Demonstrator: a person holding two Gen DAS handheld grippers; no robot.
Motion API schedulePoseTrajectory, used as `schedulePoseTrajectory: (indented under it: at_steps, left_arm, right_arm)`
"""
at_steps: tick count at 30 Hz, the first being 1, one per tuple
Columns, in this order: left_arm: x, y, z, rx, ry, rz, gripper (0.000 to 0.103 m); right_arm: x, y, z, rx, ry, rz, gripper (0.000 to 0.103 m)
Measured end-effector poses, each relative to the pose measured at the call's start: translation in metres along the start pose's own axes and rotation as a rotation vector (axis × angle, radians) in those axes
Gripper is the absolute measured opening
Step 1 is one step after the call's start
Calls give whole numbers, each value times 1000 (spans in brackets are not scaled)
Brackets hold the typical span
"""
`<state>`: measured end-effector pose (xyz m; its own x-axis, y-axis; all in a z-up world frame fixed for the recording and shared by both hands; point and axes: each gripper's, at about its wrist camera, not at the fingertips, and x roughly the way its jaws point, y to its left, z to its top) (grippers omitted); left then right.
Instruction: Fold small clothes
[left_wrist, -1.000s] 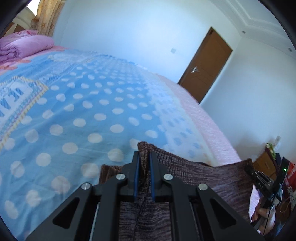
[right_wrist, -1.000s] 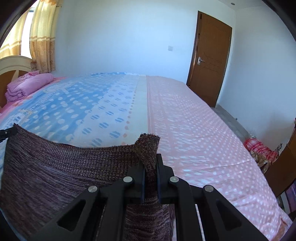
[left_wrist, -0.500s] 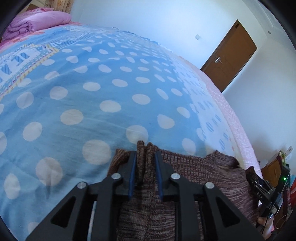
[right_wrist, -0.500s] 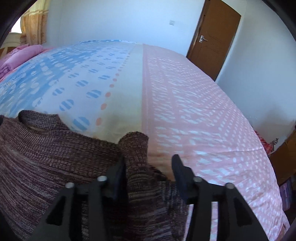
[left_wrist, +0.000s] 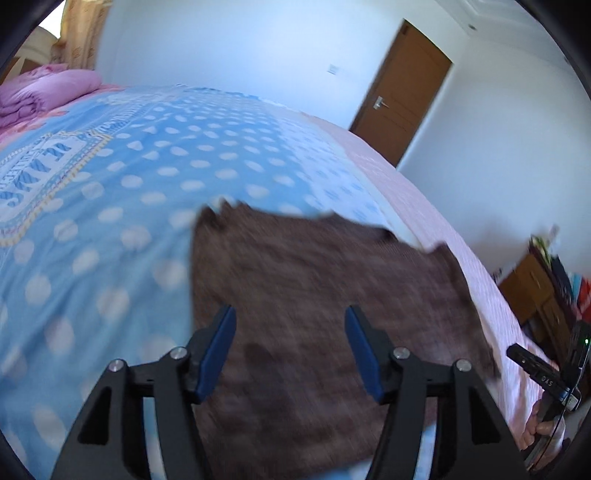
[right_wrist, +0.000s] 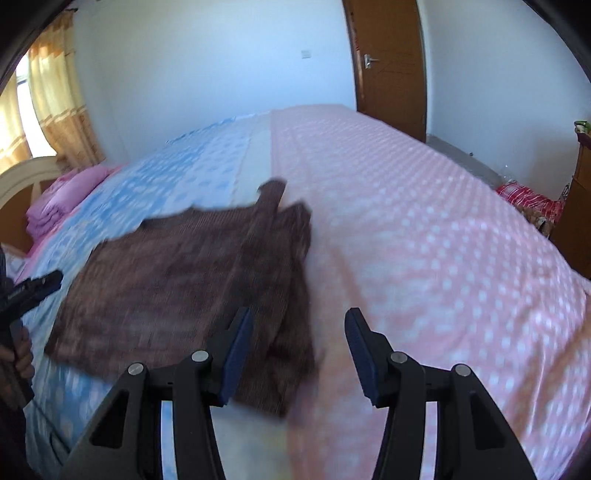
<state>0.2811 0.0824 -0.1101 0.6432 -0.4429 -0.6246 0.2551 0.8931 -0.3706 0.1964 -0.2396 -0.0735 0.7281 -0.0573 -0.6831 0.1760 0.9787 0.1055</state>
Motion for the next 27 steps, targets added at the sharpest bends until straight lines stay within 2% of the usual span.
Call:
schedulePoseTrajectory:
  at_steps: [3, 5, 6, 7, 8, 10, 14, 16, 18, 21, 23, 27]
  left_arm:
    - [-3, -16, -21, 24, 25, -20, 64]
    - [-2, -21, -32, 32, 43, 1, 64]
    - [-1, -21, -36, 29, 50, 9, 64]
    - [2, -20, -41, 18, 62, 25, 64]
    - [3, -17, -44, 8, 69, 31, 64]
    - [-2, -14, -51, -2, 50, 37, 64]
    - [-4, -15, -58, 41, 46, 77, 64]
    - [-5, -14, -60, 75, 47, 90, 64]
    - [-5, -9, -60, 79, 49, 72, 64]
    - [-5, 0, -58, 39, 49, 42, 64]
    - [-6, 3, -57, 23, 49, 29, 64]
    - [-11, 5, -53, 10, 50, 39, 64]
  right_arm:
    - [1, 12, -18, -41, 9, -17, 52]
    - [8, 21, -21, -60, 31, 1, 43]
    - [14, 24, -22, -76, 49, -16, 39]
    - [23, 27, -23, -87, 80, -61, 31]
    - [28, 28, -26, -73, 100, -67, 25]
    - [29, 27, -28, -21, 96, -58, 24]
    - [20, 26, -34, -20, 111, -45, 9]
    - [12, 14, -35, 5, 111, -48, 6]
    - [5, -3, -31, 31, 106, -61, 6]
    - [8, -32, -30, 125, 163, 30, 6]
    - [11, -33, -33, 109, 187, 53, 6]
    - [0, -32, -27, 78, 189, 27, 8]
